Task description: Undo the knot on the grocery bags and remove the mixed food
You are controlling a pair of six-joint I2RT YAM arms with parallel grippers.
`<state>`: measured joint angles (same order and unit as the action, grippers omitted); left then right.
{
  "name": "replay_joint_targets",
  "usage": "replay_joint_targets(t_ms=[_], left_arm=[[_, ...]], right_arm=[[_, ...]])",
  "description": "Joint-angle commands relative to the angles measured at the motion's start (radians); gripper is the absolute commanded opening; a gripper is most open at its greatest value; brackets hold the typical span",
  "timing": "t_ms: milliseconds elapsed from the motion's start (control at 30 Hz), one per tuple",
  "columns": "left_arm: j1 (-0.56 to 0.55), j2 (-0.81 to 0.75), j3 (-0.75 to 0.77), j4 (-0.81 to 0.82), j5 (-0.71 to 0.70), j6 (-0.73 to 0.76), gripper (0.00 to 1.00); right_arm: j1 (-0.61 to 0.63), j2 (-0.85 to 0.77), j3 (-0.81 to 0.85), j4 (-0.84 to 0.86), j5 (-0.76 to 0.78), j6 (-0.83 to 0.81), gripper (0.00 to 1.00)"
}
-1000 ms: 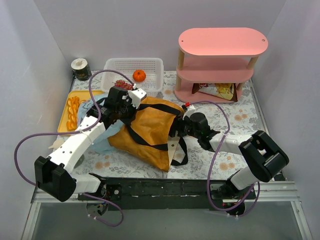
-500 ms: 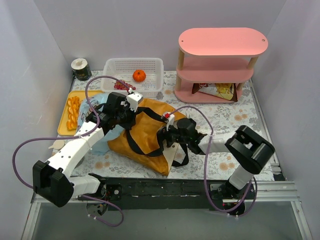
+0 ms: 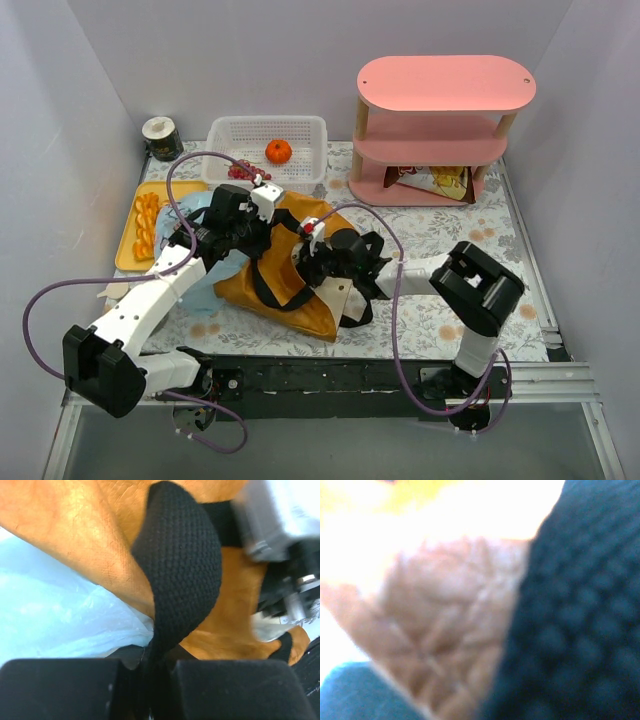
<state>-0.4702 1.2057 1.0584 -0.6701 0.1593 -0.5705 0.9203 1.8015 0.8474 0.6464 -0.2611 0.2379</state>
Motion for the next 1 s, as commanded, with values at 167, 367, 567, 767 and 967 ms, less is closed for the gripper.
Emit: replay_joint_targets(t_ms=[167,367,567,767,967], left_arm=[[0.011,-0.051,-0.064,0.050,0.043,-0.014,0.00],[0.031,-0.074,-0.107,0.087,0.069,-0.026,0.00],[0.031,-0.074,-0.078,0.078,0.069,-0.017,0.00],[0.031,-0.098,-0.074,0.072,0.071,-0.014,0.00],[0.031,-0.121,-0.090,0.090,0.059,0.000,0.00]], right_arm=[[-0.075,-0.293,-0.191,-0.226,-0.056,-0.294,0.01],[-0.097,-0.308,-0.157,-0.243,-0.153,-0.279,0.37],[-0.084,-0.197,-0.096,-0.221,-0.149,-0.246,0.85],[-0.083,-0.099,-0.071,-0.272,-0.057,-0.317,0.75],[-0.083,-0.126,-0.070,-0.371,-0.036,-0.469,0.02]])
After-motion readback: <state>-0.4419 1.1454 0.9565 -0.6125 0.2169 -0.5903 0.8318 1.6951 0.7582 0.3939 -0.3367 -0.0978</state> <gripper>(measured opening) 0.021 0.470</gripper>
